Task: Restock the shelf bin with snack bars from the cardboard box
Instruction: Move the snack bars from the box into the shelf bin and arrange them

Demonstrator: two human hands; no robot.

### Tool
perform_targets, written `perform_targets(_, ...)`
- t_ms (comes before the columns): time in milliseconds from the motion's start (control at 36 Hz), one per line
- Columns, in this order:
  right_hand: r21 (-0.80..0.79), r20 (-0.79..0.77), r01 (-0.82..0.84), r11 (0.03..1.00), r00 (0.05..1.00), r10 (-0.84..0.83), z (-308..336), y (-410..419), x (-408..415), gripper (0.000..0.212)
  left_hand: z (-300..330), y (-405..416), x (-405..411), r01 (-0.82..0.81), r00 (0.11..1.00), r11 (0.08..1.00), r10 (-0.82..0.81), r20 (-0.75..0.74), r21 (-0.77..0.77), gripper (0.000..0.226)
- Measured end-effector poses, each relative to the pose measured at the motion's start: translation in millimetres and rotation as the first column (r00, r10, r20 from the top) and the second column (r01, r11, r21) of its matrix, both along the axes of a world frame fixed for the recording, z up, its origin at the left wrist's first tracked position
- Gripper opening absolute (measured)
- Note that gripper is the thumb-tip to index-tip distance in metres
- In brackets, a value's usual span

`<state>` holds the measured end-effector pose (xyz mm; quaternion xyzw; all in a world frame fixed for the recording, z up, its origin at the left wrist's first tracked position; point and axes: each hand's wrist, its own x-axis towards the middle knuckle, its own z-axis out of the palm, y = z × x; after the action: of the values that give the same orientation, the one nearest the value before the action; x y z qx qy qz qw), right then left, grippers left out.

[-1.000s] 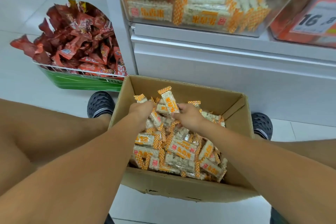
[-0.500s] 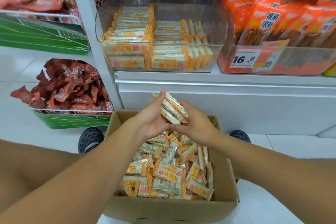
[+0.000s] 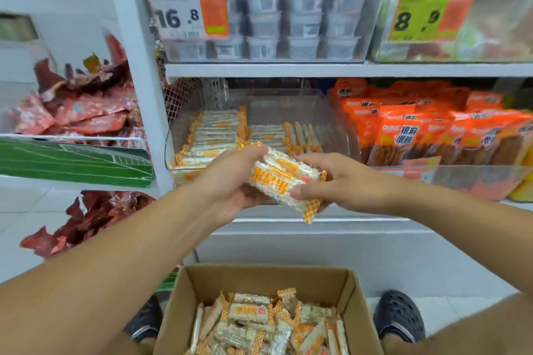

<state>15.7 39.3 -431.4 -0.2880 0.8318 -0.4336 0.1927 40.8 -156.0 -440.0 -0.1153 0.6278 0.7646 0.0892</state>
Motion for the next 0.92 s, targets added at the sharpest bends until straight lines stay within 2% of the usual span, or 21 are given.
perform_targets(111, 0.003, -0.046, -0.028, 1.000, 0.999, 0.028, -1, -1, -19, 0.035, -3, 3, -16, -0.082, 0.991, 0.996, 0.085, -0.100, 0.026, 0.050)
perform_targets(222, 0.040, -0.126, -0.027, 0.999, 0.991, 0.032, 2, -3, -36, 0.042, -1, 5, -34, -0.115, 0.985, 0.990, 0.124, -0.124, 0.077, 0.035)
perform_targets(278, 0.083, -0.173, -0.019, 0.996, 0.984, 0.034, 6, -2, -44, 0.052, 0, 4, -41, -0.089, 0.985, 0.993, 0.099, -0.142, 0.080, 0.027)
perform_targets(361, 0.105, -0.191, 0.001, 0.994, 0.981, 0.019, 9, 2, -52, 0.072, -1, 3, -46, -0.048, 0.992, 0.996, 0.057, -0.116, 0.077, 0.034)
perform_targets(444, 0.116, -0.150, 0.005, 0.993, 0.989, 0.012, 11, 0, -53, 0.066, -4, 3, -49, -0.052, 0.996, 0.992, 0.060, -0.067, 0.119, 0.031)
perform_targets(472, 0.112, -0.180, 0.021, 0.993, 0.984, 0.000, 10, -2, -55, 0.061, -4, 2, -50, -0.064, 0.996, 0.989, 0.072, -0.052, 0.136, 0.031)
perform_targets(583, 0.202, -0.446, 0.119, 0.972, 0.895, -0.017, 11, -9, -59, 0.054, -7, -3, -51, -0.135, 0.990, 0.983, 0.139, -0.028, 0.123, 0.040)
perform_targets(667, 0.185, -0.513, 0.123, 0.975, 0.858, -0.011, 12, -15, -55, 0.056, -7, -5, -50, -0.161, 0.984, 0.981, 0.168, -0.053, 0.110, 0.045)
perform_targets(778, 0.130, -0.570, 0.119, 0.984, 0.821, -0.024, 12, -18, -54, 0.057, -1, -3, -44, -0.149, 0.972, 0.980, 0.170, -0.164, 0.128, 0.042)
perform_targets(833, 0.111, -0.532, 0.108, 0.988, 0.846, -0.033, 16, -17, -58, 0.048, 11, -7, -41, -0.116, 0.965, 0.992, 0.123, -0.230, 0.045, 0.053)
perform_targets(861, 0.106, -0.511, 0.116, 0.988, 0.858, -0.046, 18, -17, -61, 0.044, 18, -14, -41, -0.133, 0.954, 0.986, 0.100, -0.283, -0.097, 0.062)
perform_targets(889, 0.116, -0.500, 0.149, 0.982, 0.863, -0.072, 20, -17, -67, 0.041, 22, -25, -44, -0.193, 0.923, 0.925, 0.058, -0.381, -0.326, 0.067)
perform_targets(917, 0.148, -0.501, 0.207, 0.967, 0.859, -0.107, 21, -19, -75, 0.041, 23, -40, -50, -0.287, 0.879, 0.766, -0.027, -0.475, -0.575, 0.067)
